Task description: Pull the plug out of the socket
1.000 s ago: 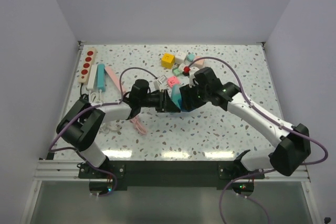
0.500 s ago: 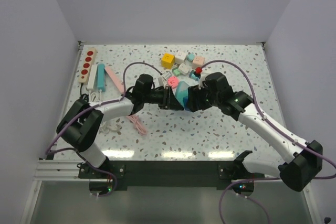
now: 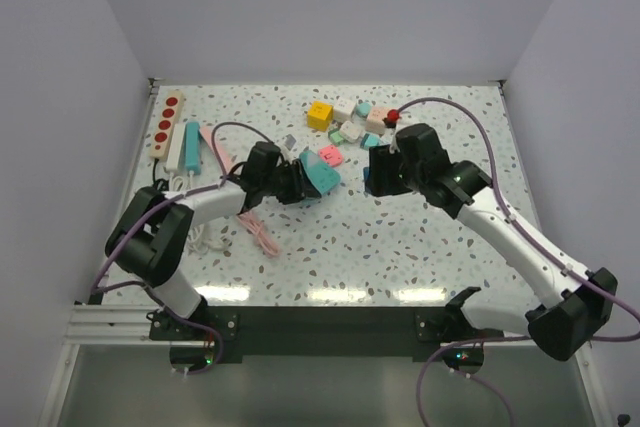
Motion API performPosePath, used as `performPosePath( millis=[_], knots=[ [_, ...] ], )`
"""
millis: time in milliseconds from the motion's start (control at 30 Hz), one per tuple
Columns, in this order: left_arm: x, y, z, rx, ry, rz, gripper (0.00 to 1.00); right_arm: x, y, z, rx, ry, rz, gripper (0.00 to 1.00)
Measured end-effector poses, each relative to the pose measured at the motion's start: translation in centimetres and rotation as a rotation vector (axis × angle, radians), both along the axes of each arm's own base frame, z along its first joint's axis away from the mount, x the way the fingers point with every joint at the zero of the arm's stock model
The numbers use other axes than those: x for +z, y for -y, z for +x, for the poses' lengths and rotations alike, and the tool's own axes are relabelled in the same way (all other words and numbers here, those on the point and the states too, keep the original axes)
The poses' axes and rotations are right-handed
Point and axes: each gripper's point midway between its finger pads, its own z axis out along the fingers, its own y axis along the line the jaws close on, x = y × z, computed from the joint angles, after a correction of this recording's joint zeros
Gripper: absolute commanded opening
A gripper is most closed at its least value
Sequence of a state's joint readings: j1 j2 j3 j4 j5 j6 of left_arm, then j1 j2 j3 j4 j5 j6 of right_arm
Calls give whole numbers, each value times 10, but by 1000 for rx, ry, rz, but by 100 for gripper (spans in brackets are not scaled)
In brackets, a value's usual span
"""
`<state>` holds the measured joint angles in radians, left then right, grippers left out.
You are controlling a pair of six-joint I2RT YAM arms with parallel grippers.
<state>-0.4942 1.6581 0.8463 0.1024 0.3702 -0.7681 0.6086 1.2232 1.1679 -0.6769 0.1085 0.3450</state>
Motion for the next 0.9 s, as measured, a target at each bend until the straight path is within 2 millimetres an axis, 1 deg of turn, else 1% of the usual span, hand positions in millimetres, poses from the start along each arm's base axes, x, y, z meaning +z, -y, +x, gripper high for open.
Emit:
performPosePath(
  millis=[67,133,200,267,333,400,500,533,600,700,800,900],
  knots=[
    [6,-1,1,6,16,0,0,5,10,2,-30,15,0,0],
    [17,-2,1,8,38,-5,0,2,26,14,-93,5,-1,0],
    [30,-5,4,12,71,-8,0,-11,39,31,-152,-24,-15,0],
    [45,-13,9,27,105,-13,0,-33,42,47,-181,-77,-42,0],
    [60,-34,19,73,134,-17,0,-54,33,64,-174,-131,-60,0],
    [73,-65,36,148,172,-14,0,-69,20,85,-164,-154,-62,0],
    [78,-112,59,252,203,28,0,-84,8,110,-162,-155,-55,0],
    [78,-126,65,279,206,48,0,-86,5,117,-165,-151,-51,0],
    [76,-148,75,321,204,84,0,-88,1,130,-172,-139,-44,0],
    [72,-171,94,361,197,116,0,-87,-7,156,-185,-112,-27,0],
    [62,-196,114,422,171,146,0,-91,-14,181,-199,-90,-6,0],
    [48,-226,131,489,144,180,0,-103,-17,194,-211,-102,0,0]
  ],
)
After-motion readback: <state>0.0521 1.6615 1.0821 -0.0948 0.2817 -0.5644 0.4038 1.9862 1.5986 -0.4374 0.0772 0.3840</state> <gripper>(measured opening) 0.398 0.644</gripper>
